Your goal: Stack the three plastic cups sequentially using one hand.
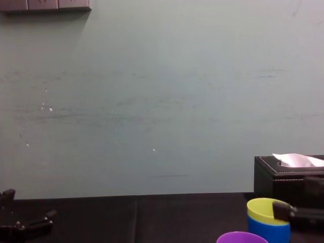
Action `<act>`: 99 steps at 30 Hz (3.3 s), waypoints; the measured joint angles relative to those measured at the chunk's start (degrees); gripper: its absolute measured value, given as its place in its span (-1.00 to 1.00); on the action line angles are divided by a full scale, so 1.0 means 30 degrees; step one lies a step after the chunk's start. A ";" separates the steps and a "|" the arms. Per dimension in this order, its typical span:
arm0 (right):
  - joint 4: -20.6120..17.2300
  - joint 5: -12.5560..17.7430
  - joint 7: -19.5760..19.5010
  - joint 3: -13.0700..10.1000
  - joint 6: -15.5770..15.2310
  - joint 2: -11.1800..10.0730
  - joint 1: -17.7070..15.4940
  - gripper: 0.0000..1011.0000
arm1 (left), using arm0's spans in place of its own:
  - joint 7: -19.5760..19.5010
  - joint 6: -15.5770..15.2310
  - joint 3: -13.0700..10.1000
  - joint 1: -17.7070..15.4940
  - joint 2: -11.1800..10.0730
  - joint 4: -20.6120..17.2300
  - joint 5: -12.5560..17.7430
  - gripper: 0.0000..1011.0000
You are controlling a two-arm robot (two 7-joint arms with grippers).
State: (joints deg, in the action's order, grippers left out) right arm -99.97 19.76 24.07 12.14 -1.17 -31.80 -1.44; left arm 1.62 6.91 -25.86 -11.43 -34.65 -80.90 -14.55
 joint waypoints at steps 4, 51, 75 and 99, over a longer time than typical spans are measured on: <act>-0.0565 -0.0428 0.0292 0.0067 0.0492 -0.0658 -0.0908 0.98 | 0.0000 -0.0001 -0.0001 0.0000 0.0000 0.0000 0.0000 1.00; 0.3024 -0.0481 0.0493 0.2162 0.0954 0.1511 0.0131 0.98 | 0.0000 -0.0001 0.0000 0.0000 0.0000 0.0000 0.0000 1.00; 0.4630 -0.1258 0.0454 0.3163 0.1277 0.2655 0.2082 0.98 | -0.0001 -0.0001 0.0000 0.0001 0.0000 0.0000 0.0001 1.00; 0.4816 -0.1607 0.0085 0.3202 0.1146 0.2822 0.2267 0.98 | 0.0000 -0.0001 0.0000 0.0000 0.0000 0.0000 0.0000 1.00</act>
State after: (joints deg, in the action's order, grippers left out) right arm -85.52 14.94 24.33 21.75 2.27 -23.33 5.36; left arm 1.62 6.91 -25.86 -11.43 -34.65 -80.90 -14.55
